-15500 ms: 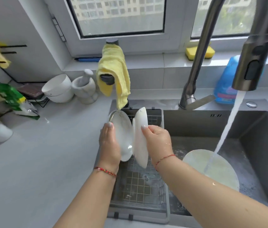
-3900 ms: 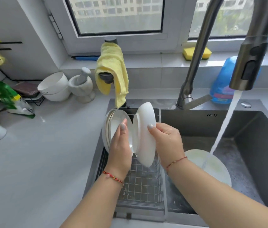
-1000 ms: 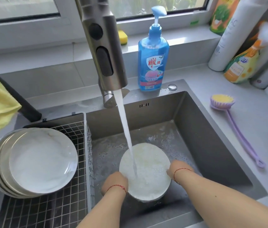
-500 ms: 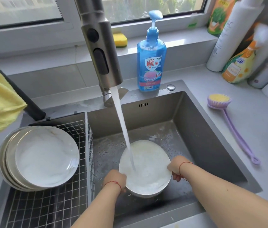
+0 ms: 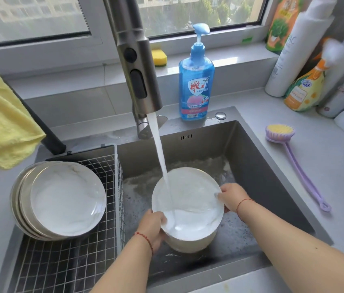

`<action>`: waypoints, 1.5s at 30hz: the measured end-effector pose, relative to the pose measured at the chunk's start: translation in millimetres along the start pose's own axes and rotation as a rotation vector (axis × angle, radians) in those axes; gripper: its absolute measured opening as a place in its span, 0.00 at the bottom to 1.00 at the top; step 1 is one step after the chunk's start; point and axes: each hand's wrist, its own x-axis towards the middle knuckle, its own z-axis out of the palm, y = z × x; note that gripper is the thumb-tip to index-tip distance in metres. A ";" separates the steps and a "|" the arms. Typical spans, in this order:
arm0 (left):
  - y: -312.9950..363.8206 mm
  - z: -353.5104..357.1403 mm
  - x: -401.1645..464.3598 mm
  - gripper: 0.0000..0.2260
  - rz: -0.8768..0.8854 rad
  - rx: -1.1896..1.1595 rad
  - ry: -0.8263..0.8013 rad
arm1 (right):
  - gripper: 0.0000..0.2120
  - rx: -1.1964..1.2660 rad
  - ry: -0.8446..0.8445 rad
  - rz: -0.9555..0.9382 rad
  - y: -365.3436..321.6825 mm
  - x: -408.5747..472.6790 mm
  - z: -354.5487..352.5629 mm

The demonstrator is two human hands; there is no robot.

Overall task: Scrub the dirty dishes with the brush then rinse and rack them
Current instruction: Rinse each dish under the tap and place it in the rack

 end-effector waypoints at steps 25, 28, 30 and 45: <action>17.4 0.9 -78.4 0.12 0.204 -0.076 -0.225 | 0.24 -0.521 -0.457 -0.662 -72.5 -72.8 44.6; 14.1 2.2 -82.1 0.11 0.177 -0.133 -0.211 | 0.27 -0.713 -0.359 -0.596 -58.2 -43.6 33.7; 14.3 1.4 -81.4 0.11 0.168 -0.183 -0.192 | 0.28 -0.884 -0.280 -0.589 -50.4 -35.8 20.0; 32.9 2.0 -83.3 0.15 0.258 -0.164 -0.183 | 0.24 -0.596 -0.633 -0.694 -70.4 -115.2 23.6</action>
